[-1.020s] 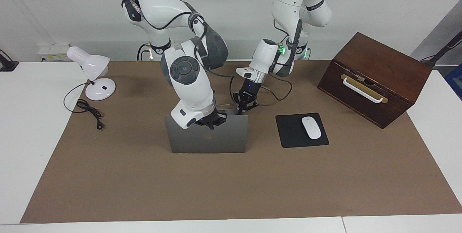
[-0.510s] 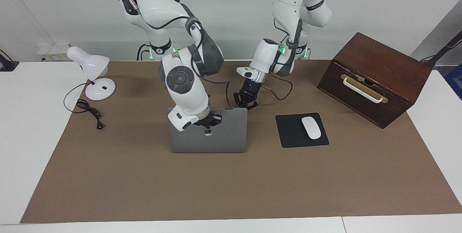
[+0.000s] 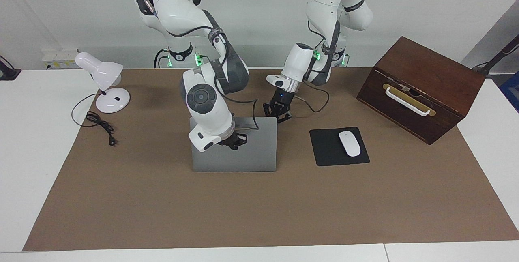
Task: Close laptop with both arms
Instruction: 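Push the laptop lid down toward the keyboard with the right gripper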
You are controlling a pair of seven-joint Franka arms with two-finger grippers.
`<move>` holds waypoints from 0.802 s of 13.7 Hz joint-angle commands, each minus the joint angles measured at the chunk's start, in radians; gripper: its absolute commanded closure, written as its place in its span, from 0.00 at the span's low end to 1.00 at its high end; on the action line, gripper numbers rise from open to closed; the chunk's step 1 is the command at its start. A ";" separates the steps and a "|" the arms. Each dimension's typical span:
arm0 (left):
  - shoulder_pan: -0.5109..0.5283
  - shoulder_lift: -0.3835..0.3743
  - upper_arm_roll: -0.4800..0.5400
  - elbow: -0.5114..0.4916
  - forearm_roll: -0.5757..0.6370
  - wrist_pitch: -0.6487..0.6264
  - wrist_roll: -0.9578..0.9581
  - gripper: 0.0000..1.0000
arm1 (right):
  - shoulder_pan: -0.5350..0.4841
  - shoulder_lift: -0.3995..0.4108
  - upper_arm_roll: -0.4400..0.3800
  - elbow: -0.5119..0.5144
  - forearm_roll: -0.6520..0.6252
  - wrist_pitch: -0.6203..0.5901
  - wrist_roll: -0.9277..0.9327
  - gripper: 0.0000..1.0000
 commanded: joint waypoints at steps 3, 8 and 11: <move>-0.011 0.011 0.019 -0.063 -0.004 -0.019 0.020 1.00 | -0.011 -0.031 0.010 -0.098 0.029 0.058 -0.030 1.00; -0.011 0.011 0.019 -0.060 -0.004 -0.020 0.020 1.00 | -0.010 -0.027 0.010 -0.132 0.029 0.108 -0.030 1.00; -0.011 0.013 0.019 -0.058 -0.004 -0.019 0.020 1.00 | -0.007 -0.027 0.010 -0.150 0.029 0.134 -0.030 1.00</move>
